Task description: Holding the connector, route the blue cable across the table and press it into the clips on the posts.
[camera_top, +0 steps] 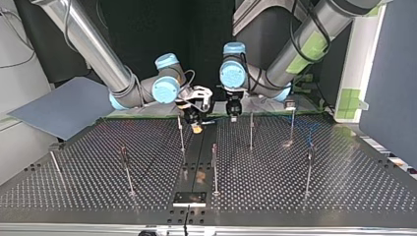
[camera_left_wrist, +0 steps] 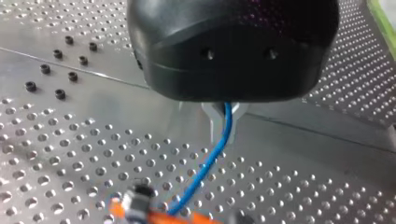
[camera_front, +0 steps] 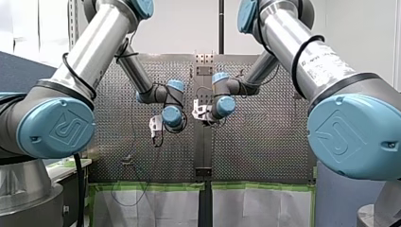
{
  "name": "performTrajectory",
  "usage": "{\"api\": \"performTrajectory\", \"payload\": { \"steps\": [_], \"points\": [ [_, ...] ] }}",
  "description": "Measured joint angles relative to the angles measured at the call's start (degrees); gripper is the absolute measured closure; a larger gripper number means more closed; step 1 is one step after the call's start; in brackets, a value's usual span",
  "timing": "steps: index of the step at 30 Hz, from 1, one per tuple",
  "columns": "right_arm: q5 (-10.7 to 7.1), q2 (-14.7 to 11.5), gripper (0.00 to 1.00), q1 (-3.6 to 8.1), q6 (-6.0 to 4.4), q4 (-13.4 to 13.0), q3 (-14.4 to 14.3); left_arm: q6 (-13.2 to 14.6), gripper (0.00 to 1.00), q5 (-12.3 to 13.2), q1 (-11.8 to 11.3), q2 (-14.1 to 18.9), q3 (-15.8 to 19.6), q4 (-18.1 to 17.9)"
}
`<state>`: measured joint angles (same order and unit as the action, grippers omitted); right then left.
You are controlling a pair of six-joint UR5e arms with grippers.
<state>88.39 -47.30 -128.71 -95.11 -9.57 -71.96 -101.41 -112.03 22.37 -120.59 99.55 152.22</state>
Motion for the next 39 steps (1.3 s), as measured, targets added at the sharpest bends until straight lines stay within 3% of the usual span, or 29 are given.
{"api": "performTrajectory", "payload": {
  "steps": [15, 27, 39],
  "points": [
    [0.33, -7.1, 1.00, -0.04, -0.12, 5.1, 0.1, 0.1, 0.99, -0.6, 0.7, 7.7, 0.1, 5.6],
    [1.50, -12.7, 1.00, 0.06, -0.56, 10.4, -0.7, -0.1, 0.99, -2.9, 1.8, 12.9, 0.1, 7.0],
    [1.32, -18.5, 1.00, 0.29, -1.26, 11.8, -1.8, 0.3, 0.99, -2.3, 2.3, 19.3, 0.0, 6.3]
  ]
}}
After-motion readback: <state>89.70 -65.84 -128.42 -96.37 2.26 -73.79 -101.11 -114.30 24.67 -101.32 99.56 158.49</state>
